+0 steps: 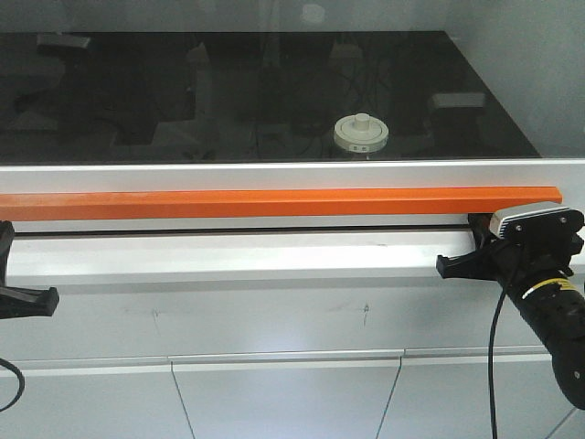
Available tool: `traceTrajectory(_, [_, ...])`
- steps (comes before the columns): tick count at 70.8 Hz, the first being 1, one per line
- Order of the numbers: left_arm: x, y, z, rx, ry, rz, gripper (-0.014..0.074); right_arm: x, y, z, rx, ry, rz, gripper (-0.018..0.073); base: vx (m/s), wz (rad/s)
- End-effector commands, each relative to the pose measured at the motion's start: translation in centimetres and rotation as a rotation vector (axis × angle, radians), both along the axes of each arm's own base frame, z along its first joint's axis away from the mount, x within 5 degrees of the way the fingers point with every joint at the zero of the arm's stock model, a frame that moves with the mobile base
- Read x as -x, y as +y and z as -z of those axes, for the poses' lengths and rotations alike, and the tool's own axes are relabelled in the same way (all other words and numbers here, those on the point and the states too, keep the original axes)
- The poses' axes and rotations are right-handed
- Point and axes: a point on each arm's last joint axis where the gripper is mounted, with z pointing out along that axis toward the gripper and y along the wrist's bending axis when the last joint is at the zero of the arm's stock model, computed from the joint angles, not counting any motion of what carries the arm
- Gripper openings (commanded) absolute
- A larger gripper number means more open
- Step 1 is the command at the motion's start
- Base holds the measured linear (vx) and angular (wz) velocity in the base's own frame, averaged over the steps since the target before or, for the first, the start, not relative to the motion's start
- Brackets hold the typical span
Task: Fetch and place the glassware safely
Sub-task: 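Move both grippers up to the orange sash handle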
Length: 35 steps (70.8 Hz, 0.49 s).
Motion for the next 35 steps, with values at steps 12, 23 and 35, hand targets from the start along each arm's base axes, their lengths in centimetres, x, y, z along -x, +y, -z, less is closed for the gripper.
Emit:
traceTrajectory(12, [-0.9,0.0,-0.3,0.017,-0.057,-0.003,-0.0007,-0.4,-0.1,-2.7,-0.016,-0.193,-0.001,-0.0001,0.0,0.0])
traceTrajectory(23, [-1.7,-0.1,1.4,0.018,-0.02,-0.003,-0.0007,-0.4,-0.1,-2.7,-0.016,-0.193,-0.001,-0.0001,0.0,0.0])
traceTrajectory(35, [-3.4,-0.1,2.3,0.018,-0.014,-0.001,-0.0007,-0.4,-0.1,-2.7,-0.016,-0.192,-0.001,-0.0001,0.0,0.0])
